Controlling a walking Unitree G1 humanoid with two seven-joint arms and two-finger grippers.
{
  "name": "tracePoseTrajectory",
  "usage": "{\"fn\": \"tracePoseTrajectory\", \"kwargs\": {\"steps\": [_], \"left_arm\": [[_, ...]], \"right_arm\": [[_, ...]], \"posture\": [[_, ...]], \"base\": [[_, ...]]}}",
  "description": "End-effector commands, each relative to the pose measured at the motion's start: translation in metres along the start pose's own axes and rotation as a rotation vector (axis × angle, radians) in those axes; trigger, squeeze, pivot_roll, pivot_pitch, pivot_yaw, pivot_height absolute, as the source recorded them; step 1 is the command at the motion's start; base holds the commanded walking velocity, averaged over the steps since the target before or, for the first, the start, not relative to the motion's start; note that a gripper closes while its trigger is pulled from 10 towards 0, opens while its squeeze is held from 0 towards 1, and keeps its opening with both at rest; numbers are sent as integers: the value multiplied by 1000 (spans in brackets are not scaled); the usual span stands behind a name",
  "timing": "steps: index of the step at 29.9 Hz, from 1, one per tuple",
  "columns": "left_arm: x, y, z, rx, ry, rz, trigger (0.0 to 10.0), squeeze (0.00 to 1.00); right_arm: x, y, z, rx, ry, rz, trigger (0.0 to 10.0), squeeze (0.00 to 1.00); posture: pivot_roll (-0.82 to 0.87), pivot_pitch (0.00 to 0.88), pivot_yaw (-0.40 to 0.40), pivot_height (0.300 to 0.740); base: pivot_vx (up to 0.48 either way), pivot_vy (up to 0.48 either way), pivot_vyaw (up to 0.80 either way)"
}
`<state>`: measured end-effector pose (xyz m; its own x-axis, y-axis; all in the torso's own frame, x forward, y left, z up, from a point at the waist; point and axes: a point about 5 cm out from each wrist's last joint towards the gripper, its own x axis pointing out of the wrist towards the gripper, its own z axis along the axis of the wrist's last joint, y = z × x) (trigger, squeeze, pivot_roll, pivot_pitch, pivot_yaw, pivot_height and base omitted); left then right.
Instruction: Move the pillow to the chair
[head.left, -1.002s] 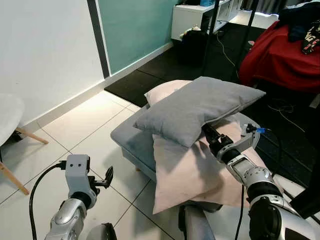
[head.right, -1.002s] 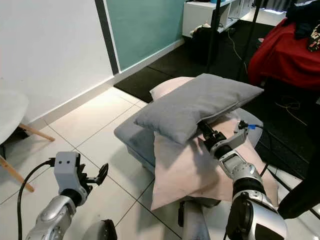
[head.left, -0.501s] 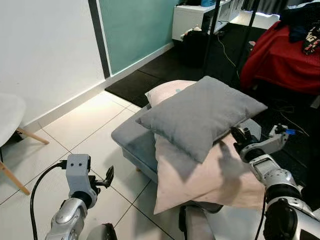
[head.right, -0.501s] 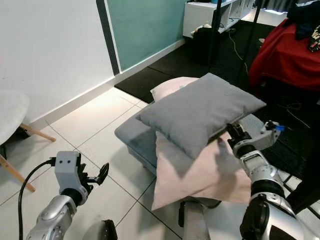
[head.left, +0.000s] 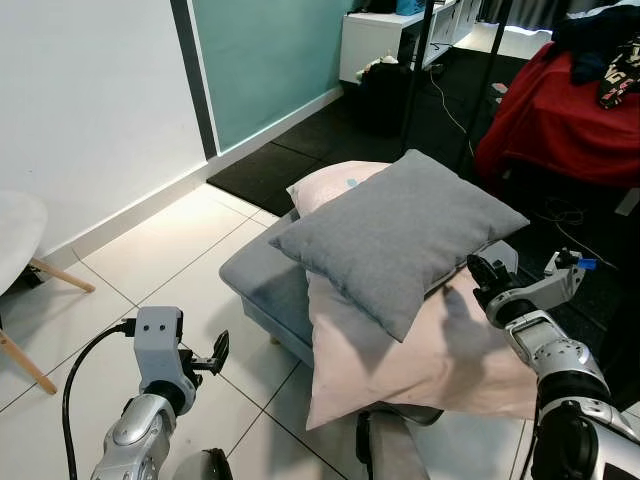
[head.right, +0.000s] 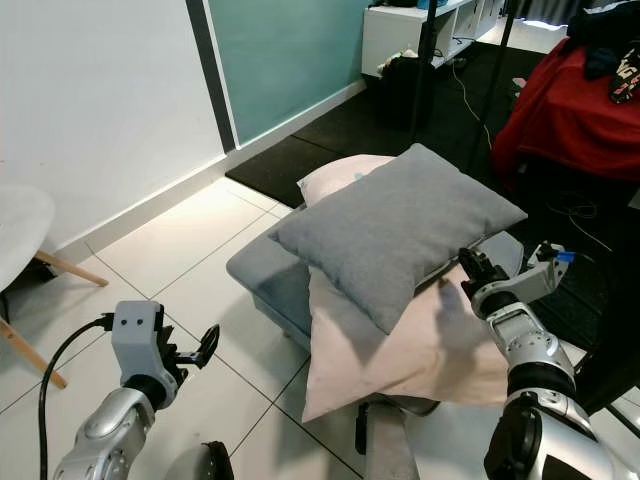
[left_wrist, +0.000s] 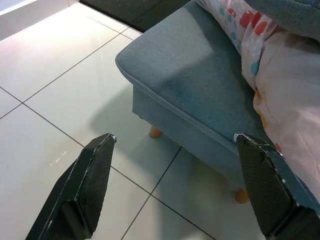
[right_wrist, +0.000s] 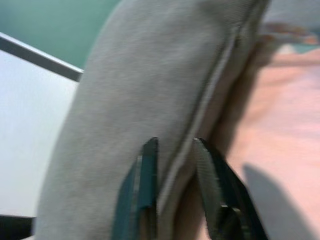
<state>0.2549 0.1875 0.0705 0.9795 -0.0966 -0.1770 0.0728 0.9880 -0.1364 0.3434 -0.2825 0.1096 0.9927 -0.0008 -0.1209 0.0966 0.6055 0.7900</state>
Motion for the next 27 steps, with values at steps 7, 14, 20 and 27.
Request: {"fn": "tracePoseTrajectory", "kwargs": {"steps": [7, 14, 20, 27], "left_arm": [[-1, 4, -7, 2, 32, -1, 10000, 0], [-1, 5, -7, 8, 35, -3, 10000, 0], [-2, 6, -7, 12, 36, -8, 10000, 0], [-2, 6, -6, 12, 37, -10, 10000, 0]], "right_arm": [[-11, -25, -12, -8, 39, -138, 10000, 1000], [-12, -21, -13, 53, 30, -55, 10000, 1000], [-10, -2, -10, 174, -3, 130, 10000, 1000], [-6, 14, -22, 212, 58, 232, 10000, 1000]], "posture": [[-145, 54, -13, 565], [-146, 50, -9, 565], [-143, 51, -7, 565], [-144, 61, -3, 565]], "base": [[0, 0, 0], [0, 0, 0], [0, 0, 0], [0, 0, 0]]}}
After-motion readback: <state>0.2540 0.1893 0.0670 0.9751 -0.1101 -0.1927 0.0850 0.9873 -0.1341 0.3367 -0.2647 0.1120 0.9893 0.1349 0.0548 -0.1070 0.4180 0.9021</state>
